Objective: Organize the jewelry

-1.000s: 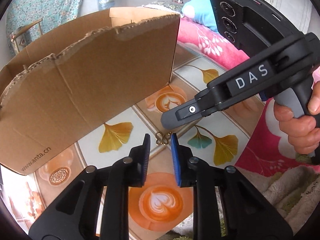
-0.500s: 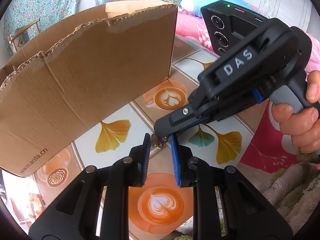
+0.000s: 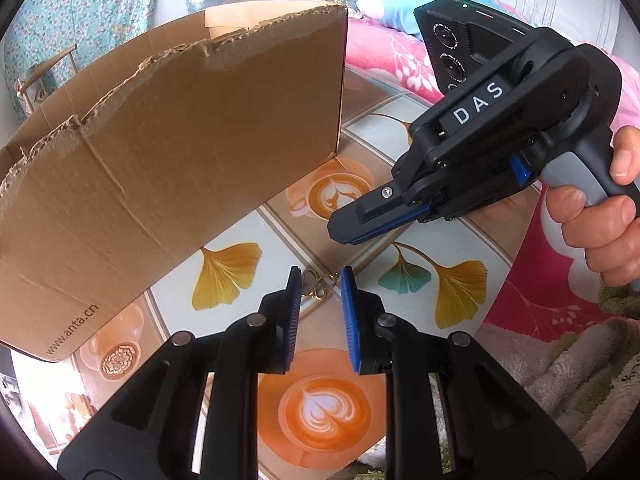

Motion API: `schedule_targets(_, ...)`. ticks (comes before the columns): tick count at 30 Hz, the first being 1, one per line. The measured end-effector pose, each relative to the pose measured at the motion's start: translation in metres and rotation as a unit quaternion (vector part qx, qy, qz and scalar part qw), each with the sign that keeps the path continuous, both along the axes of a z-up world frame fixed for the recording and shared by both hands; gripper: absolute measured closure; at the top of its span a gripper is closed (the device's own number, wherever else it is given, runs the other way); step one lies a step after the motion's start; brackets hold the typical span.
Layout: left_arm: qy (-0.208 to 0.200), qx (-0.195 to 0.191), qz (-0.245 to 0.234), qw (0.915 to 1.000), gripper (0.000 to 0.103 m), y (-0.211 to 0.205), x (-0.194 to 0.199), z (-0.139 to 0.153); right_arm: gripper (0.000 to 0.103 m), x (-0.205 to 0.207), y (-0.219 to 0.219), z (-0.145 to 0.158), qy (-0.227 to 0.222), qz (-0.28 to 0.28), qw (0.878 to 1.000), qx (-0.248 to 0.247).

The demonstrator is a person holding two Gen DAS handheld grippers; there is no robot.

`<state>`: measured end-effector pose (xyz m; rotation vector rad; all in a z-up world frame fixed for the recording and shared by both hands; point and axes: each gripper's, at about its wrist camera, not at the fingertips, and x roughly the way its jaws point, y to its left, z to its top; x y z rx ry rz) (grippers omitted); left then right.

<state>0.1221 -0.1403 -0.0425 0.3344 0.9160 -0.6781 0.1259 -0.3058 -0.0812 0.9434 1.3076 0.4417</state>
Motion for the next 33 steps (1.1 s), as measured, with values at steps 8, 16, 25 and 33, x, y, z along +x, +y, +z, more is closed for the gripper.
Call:
schedule_targets(8,0.000,0.005,-0.003,1.0000,0.084,-0.004,0.002,-0.001,0.094,0.002,0.001,-0.002,-0.006,-0.004,1.000,-0.005)
schedule_targets(16,-0.004,0.009,0.000,1.0000,0.089,-0.003,-0.002,-0.003,0.094,0.001,-0.011,-0.003,-0.008,-0.008,1.000,-0.007)
schedule_targets(25,-0.005,0.006,0.000,1.0000,0.089,0.002,-0.004,-0.004,0.094,0.003,-0.003,0.001,-0.013,-0.007,1.000,-0.019)
schedule_targets(33,-0.002,0.005,0.000,1.0000,0.102,0.007,-0.008,-0.005,0.094,0.003,0.002,0.009,-0.020,-0.006,0.999,-0.037)
